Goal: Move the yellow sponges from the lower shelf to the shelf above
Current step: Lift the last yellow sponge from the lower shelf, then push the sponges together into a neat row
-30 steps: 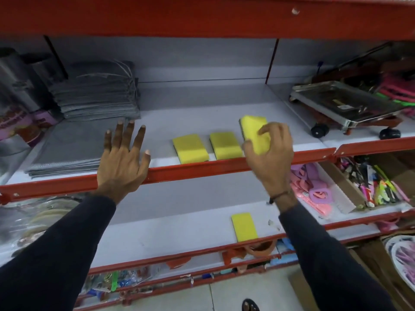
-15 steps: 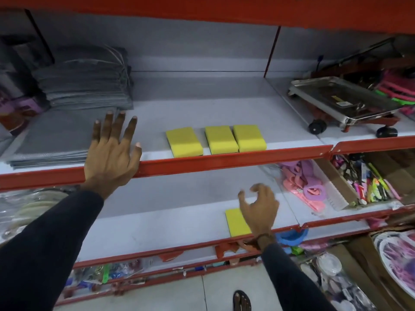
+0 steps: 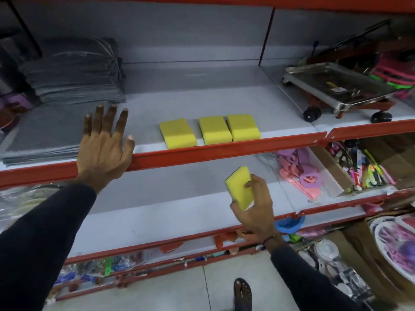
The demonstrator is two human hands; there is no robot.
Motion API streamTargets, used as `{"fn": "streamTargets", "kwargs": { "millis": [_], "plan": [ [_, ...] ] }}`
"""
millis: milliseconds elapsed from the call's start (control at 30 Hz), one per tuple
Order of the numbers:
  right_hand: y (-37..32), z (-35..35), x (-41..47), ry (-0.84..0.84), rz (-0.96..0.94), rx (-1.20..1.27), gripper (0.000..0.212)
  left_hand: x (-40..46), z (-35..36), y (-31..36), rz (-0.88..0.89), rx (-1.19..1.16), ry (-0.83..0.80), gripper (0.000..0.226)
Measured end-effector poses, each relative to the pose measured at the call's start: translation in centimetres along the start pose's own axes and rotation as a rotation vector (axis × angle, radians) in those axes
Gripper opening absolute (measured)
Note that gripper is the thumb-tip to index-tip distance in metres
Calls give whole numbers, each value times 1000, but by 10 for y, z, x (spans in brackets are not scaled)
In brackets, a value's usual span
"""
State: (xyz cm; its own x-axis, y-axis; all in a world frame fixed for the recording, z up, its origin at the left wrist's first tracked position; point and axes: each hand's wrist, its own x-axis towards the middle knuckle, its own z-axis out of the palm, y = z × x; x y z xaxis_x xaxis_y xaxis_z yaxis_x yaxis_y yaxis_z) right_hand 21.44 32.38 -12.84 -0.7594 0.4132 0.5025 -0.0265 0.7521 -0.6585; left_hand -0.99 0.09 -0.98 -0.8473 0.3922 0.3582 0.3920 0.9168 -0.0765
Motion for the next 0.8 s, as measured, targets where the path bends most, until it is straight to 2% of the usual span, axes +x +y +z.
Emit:
{"fn": "streamTargets", "kwargs": {
  "millis": [100,200,267,333,400,500,567,633,733,800],
  "plan": [
    [-23,-40,61,289,-161,14,46,1,-2,0,4,-18,-7,78],
    [-42,-75,135,415,-88,-45,45,-1,-10,4,2,-45,-35,78],
    [-43,-83,170,291,93,-100,47,-5,-15,5,3,-71,-61,81],
    [-38,-82,186,42,270,-205,51,-11,-20,8,41,-69,-84,84],
    [-33,-75,186,-132,324,-312,52,-15,-28,17,56,-74,-109,89],
    [-37,-70,180,-93,311,-337,45,-15,-46,45,43,-240,-89,91],
    [-49,-64,175,-27,257,-334,41,-10,-51,68,140,-287,-70,96],
    [-70,-53,169,-58,112,-319,42,3,-53,92,213,-266,-109,104],
    [-106,-24,156,-296,-182,-413,56,15,-46,119,242,-140,-222,106],
    [-117,-5,149,-461,-252,-541,62,10,-38,125,248,-119,-273,105]
  ]
}}
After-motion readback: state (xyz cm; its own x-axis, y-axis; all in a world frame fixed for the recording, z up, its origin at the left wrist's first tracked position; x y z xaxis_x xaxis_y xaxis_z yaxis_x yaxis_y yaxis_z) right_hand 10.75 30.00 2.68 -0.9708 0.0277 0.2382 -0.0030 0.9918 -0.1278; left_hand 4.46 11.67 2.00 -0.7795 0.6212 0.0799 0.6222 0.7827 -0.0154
